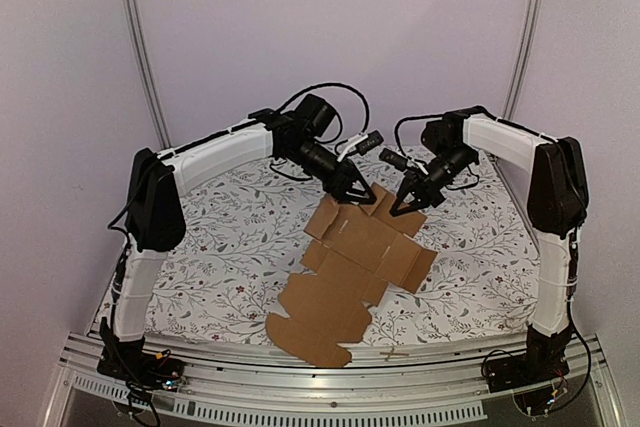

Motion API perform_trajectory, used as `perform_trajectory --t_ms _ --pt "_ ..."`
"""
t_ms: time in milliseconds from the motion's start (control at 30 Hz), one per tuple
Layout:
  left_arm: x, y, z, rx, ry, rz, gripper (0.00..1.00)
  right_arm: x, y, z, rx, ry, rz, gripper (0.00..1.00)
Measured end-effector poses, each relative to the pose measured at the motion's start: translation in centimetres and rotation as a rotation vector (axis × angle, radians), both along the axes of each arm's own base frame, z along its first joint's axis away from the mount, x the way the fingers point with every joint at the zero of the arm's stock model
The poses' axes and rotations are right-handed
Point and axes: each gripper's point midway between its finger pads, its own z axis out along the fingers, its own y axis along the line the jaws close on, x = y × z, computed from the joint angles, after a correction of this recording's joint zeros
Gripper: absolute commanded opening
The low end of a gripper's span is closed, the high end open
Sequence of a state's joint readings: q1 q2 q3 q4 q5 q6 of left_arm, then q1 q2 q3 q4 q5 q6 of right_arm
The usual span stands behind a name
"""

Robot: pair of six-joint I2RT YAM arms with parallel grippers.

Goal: Fold the paper box

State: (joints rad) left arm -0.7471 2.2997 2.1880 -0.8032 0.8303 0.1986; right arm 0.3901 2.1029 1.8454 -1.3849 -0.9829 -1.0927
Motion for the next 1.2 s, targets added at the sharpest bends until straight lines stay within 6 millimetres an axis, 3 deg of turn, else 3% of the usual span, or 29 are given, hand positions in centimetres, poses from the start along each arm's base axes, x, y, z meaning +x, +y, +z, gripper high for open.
perform_trajectory --t_ms 200,333,567,633,800,1033,1200 --pt "-1.3 -1.1 0.6 -0.023 -0.002 -0.035 0.44 -0.2 1.2 0.6 0.038 -0.022 0.022 0.0" --pt "-1.4 -1.4 0.9 -0.036 -0.012 -0.041 0.62 -0.3 1.4 0.9 0.051 -0.017 0.024 0.0" --pt "-0.5 -1.3 0.8 -0.011 -0.037 0.005 0.75 -0.4 1.5 1.0 0.041 0.011 0.006 0.0" --pt "-0.4 -0.9 0.9 0.006 -0.046 0.028 0.96 -0.4 1.6 1.0 0.042 0.013 0.004 0.0" --pt "-0.5 1.2 2.6 0.028 -0.057 0.081 0.99 -0.4 1.9 1.4 0.049 0.015 0.004 0.0" --pt "-1.7 6.0 8.1 -0.01 -0.115 0.174 0.99 -0.4 2.0 1.5 0.047 0.029 -0.004 0.0" --pt "-0.7 9.8 10.2 -0.028 -0.143 0.291 0.95 -0.4 2.0 1.5 0.044 0.037 -0.009 0.0"
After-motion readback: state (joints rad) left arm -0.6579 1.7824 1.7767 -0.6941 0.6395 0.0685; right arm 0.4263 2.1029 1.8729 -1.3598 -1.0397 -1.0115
